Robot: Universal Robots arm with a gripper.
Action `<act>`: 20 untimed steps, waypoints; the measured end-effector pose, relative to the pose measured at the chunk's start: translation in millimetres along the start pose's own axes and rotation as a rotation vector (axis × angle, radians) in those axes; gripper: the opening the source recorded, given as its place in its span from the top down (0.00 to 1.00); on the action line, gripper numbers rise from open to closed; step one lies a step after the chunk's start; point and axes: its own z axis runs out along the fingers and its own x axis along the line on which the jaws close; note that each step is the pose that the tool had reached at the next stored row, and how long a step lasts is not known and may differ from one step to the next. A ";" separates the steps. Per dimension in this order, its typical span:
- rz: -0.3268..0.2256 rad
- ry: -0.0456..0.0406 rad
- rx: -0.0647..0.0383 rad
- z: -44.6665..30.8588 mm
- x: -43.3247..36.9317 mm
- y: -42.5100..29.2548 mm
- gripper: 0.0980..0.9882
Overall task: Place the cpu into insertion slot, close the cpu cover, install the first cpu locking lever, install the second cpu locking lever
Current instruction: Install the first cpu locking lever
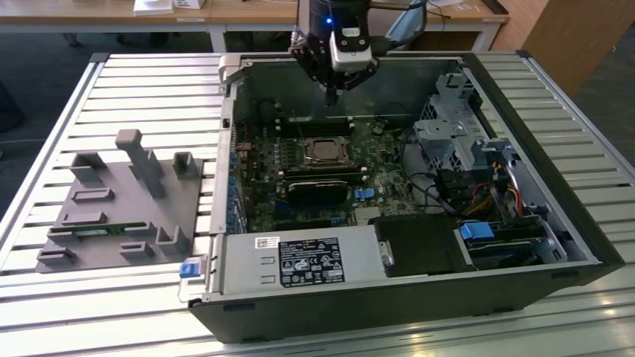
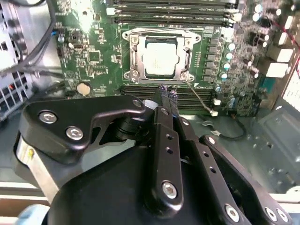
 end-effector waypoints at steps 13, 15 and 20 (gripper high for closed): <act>-0.248 0.0033 -0.010 8.1 0.2 -0.4 0.99; -0.284 0.0051 -0.011 8.8 0.2 -0.4 0.99; -0.375 0.0095 -0.012 10.6 0.2 -0.5 0.99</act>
